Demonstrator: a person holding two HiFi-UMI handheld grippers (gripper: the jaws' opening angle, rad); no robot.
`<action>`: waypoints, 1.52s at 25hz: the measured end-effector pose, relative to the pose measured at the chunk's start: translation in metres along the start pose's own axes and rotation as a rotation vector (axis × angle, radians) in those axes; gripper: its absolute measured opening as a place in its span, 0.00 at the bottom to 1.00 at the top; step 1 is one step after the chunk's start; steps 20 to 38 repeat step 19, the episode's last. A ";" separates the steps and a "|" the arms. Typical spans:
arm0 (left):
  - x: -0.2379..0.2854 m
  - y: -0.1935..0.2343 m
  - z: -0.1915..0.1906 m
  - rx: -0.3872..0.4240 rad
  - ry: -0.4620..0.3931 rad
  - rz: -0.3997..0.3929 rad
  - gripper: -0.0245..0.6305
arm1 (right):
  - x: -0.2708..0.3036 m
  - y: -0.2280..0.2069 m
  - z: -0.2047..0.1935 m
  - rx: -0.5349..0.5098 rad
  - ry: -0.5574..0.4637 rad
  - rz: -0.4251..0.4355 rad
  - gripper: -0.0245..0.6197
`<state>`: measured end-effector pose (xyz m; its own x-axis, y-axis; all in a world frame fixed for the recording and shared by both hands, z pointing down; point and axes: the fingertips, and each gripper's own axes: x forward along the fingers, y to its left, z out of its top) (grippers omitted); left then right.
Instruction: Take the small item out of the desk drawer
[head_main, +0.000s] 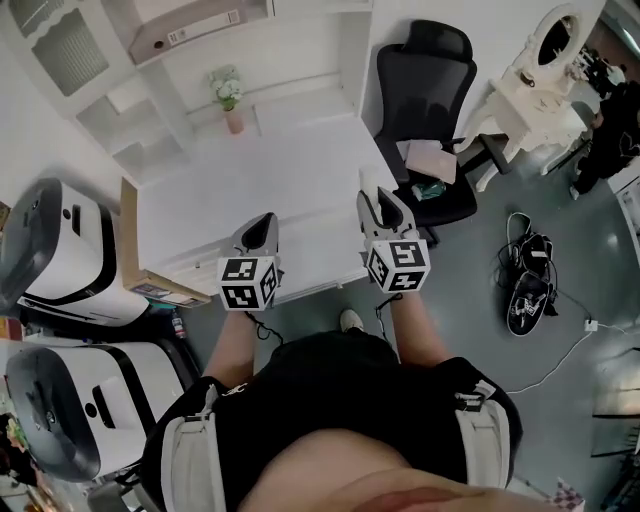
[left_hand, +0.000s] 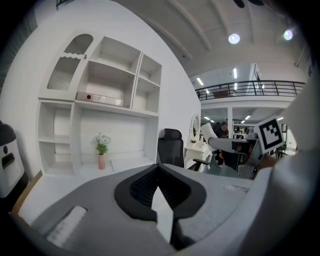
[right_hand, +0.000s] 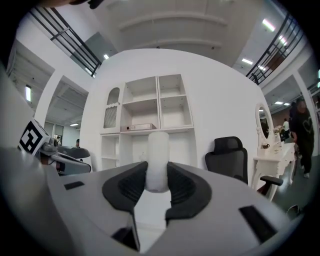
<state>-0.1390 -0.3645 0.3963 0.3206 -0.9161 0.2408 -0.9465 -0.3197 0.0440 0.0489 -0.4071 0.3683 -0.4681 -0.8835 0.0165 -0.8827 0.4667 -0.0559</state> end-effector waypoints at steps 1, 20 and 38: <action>0.000 -0.001 0.003 0.005 -0.002 -0.005 0.06 | 0.000 -0.001 0.001 0.003 -0.001 -0.003 0.22; 0.016 -0.034 0.050 0.054 -0.075 -0.048 0.06 | -0.010 -0.032 0.019 0.002 -0.037 -0.013 0.22; 0.016 -0.034 0.050 0.054 -0.075 -0.048 0.06 | -0.010 -0.032 0.019 0.002 -0.037 -0.013 0.22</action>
